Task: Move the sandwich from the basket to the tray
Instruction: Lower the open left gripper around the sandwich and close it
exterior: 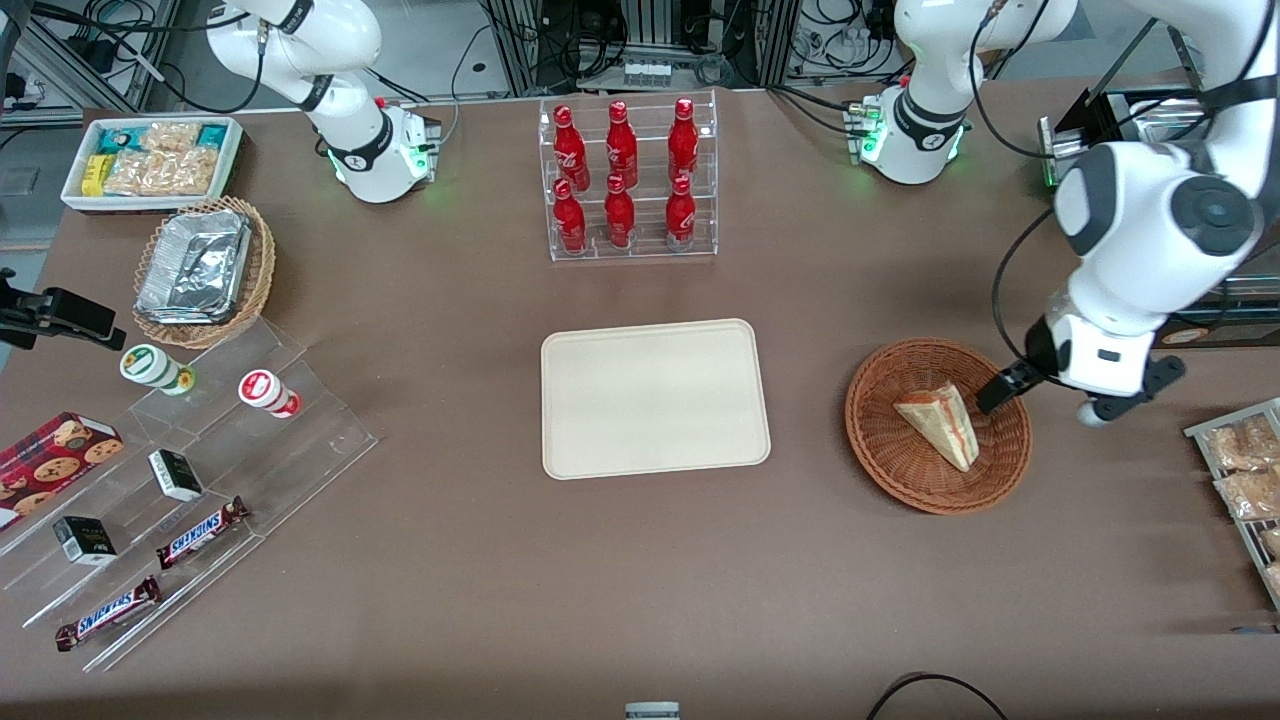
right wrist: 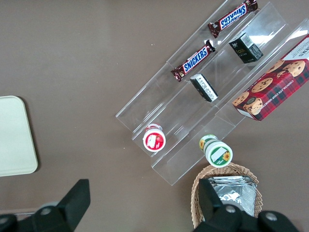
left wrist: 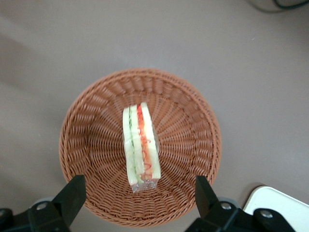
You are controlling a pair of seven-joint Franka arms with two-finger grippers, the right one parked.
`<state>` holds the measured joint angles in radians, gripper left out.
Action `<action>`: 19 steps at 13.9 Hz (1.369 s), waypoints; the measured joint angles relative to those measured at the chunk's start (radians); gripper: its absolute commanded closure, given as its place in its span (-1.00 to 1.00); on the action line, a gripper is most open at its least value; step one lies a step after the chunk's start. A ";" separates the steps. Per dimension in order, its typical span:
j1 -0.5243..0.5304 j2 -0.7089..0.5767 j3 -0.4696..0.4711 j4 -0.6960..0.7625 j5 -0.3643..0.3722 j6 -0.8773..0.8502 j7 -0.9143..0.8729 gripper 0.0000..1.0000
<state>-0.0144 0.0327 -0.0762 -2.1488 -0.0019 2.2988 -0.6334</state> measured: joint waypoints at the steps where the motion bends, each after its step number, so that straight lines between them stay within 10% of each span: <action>1: 0.000 -0.006 -0.006 -0.038 0.000 0.035 -0.026 -1.00; 14: -0.010 0.155 -0.018 -0.163 0.003 0.241 -0.104 -0.91; 15: -0.010 0.170 -0.018 -0.163 0.003 0.265 -0.105 -0.64; 18: -0.009 0.207 -0.017 -0.158 0.003 0.325 -0.106 0.96; 19: -0.009 0.216 -0.016 -0.150 0.003 0.331 -0.107 1.00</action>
<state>-0.0238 0.2486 -0.0924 -2.2991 0.0011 2.6293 -0.7400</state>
